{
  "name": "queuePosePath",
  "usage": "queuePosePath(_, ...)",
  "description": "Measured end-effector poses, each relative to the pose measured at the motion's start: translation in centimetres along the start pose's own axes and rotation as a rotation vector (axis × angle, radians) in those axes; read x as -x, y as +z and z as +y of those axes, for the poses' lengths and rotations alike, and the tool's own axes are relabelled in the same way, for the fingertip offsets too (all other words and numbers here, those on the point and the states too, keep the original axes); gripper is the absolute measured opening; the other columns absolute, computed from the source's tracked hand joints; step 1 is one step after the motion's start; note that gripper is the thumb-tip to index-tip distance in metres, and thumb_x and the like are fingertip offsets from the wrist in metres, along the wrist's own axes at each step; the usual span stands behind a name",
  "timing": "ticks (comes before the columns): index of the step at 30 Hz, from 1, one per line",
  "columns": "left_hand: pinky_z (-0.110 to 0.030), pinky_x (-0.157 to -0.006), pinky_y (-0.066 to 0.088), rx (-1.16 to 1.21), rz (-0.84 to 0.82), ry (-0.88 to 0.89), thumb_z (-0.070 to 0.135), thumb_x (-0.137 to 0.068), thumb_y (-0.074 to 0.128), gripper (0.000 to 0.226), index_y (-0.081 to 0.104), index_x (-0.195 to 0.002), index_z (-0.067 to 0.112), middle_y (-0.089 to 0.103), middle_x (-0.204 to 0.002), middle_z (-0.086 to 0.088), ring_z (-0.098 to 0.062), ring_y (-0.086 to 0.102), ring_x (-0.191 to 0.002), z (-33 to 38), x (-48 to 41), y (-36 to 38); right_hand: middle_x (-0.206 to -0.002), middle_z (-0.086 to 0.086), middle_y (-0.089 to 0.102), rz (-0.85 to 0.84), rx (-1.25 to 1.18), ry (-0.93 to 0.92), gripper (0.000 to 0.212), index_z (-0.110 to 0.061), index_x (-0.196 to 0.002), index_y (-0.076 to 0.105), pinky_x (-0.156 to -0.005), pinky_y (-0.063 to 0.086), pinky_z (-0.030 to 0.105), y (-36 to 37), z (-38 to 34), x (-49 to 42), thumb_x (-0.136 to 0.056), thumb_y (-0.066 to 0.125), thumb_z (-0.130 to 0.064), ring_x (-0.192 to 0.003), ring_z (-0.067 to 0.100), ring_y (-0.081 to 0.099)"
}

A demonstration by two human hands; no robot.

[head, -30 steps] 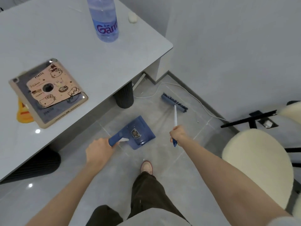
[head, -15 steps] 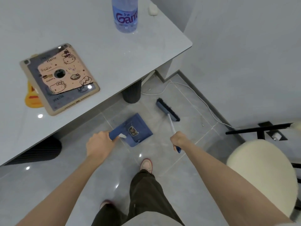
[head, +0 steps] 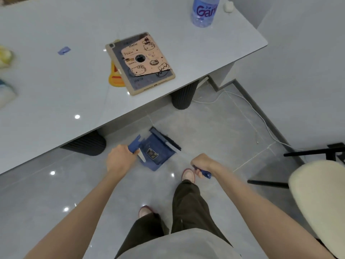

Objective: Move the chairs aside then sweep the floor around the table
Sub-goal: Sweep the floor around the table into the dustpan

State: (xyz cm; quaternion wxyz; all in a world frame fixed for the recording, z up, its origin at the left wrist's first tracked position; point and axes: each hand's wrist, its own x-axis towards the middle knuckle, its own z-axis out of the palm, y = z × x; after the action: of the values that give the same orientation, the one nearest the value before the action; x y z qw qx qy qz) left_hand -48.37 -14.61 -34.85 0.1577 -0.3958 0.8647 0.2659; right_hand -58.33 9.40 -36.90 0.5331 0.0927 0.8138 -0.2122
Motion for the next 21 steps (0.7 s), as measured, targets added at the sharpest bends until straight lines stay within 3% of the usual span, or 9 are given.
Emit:
queuePosePath(3, -0.033, -0.063, 0.046, 0.018, -0.018, -0.041, 0.034, -0.087, 0.063, 0.035, 0.070, -0.085, 0.000, 0.069, -0.083, -0.021, -0.035, 0.066, -0.078, -4.1, 1.2, -1.3, -0.072, 0.025, 0.050, 0.033, 0.019, -0.041, 0.021, -0.001, -0.063, 0.047, -0.048, 0.033, 0.029, 2.2, -1.3, 0.4, -0.082, 0.039, -0.002, -0.048, 0.024, 0.042)
queuePosePath(5, -0.029, -0.060, 0.039, 0.028, -0.010, -0.073, 0.033, -0.089, 0.061, 0.032, 0.069, -0.084, 0.002, 0.066, -0.078, -0.019, -0.032, 0.060, -0.070, -6.5, 1.8, -2.2, -0.078, 0.023, 0.054, 0.070, 0.042, -0.119, 0.016, 0.004, -0.084, 0.056, -0.056, 0.039, 0.029, 3.5, -2.6, 0.9, -0.086, 0.042, -0.004, -0.060, 0.027, 0.049)
queuePosePath(7, -0.028, -0.059, 0.038, 0.030, 0.018, -0.075, 0.032, -0.089, 0.060, 0.033, 0.067, -0.079, 0.002, 0.068, -0.078, -0.019, -0.033, 0.061, -0.070, -8.1, 2.1, -2.8, -0.084, 0.022, 0.055, 0.106, 0.072, -0.183, 0.030, 0.006, -0.110, 0.059, -0.064, 0.042, 0.027, 4.1, -3.8, 0.6, -0.089, 0.043, -0.008, -0.073, 0.028, 0.053)
queuePosePath(8, -0.028, -0.059, 0.038, 0.020, 0.034, -0.080, 0.033, -0.089, 0.060, 0.033, 0.068, -0.080, 0.002, 0.069, -0.079, -0.020, -0.035, 0.063, -0.072, -8.7, 2.2, -2.9, -0.085, 0.024, 0.057, 0.125, 0.106, -0.203, 0.033, 0.007, -0.114, 0.058, -0.060, 0.041, 0.026, 4.0, -4.7, 0.3, -0.090, 0.042, -0.008, -0.076, 0.031, 0.056)
queuePosePath(12, -0.029, -0.058, 0.038, 0.017, 0.091, -0.164, 0.035, -0.088, 0.063, 0.035, 0.069, -0.082, 0.001, 0.067, -0.076, -0.018, -0.032, 0.061, -0.070, -10.7, 2.9, -2.9, -0.076, 0.027, 0.061, 0.161, 0.272, -0.240, 0.029, 0.008, -0.097, 0.062, -0.044, 0.039, 0.024, 2.8, -9.1, -2.6, -0.088, 0.036, -0.003, -0.062, 0.034, 0.060)
queuePosePath(15, -0.027, -0.057, 0.037, -0.011, 0.085, -0.163, 0.035, -0.089, 0.062, 0.033, 0.069, -0.083, 0.004, 0.069, -0.078, -0.016, -0.029, 0.061, -0.069, -11.6, 3.1, -2.2, -0.070, 0.021, 0.057, 0.227, 0.367, -0.198, 0.017, -0.004, -0.091, 0.053, -0.030, 0.036, 0.020, 1.8, -10.7, -4.8, -0.091, 0.037, -0.001, -0.043, 0.025, 0.049)
queuePosePath(19, -0.026, -0.057, 0.037, -0.004, 0.078, -0.183, 0.034, -0.090, 0.061, 0.031, 0.065, -0.076, 0.007, 0.070, -0.081, -0.015, -0.029, 0.064, -0.073, -11.8, 2.4, -1.7, -0.033, 0.013, 0.051, 0.157, 0.428, -0.107, 0.024, 0.001, -0.071, 0.050, -0.036, 0.037, 0.021, 2.5, -10.8, -6.6, -0.091, 0.036, 0.001, -0.024, 0.022, 0.046)
queuePosePath(21, -0.026, -0.057, 0.038, 0.006, 0.081, -0.195, 0.034, -0.090, 0.061, 0.031, 0.067, -0.080, 0.006, 0.071, -0.083, -0.016, -0.028, 0.063, -0.072, -11.7, 2.1, -1.8, -0.027, 0.010, 0.047, 0.105, 0.455, -0.041, 0.022, 0.005, -0.073, 0.049, -0.031, 0.037, 0.019, 3.7, -9.9, -7.1, -0.092, 0.038, 0.001, -0.020, 0.019, 0.046)
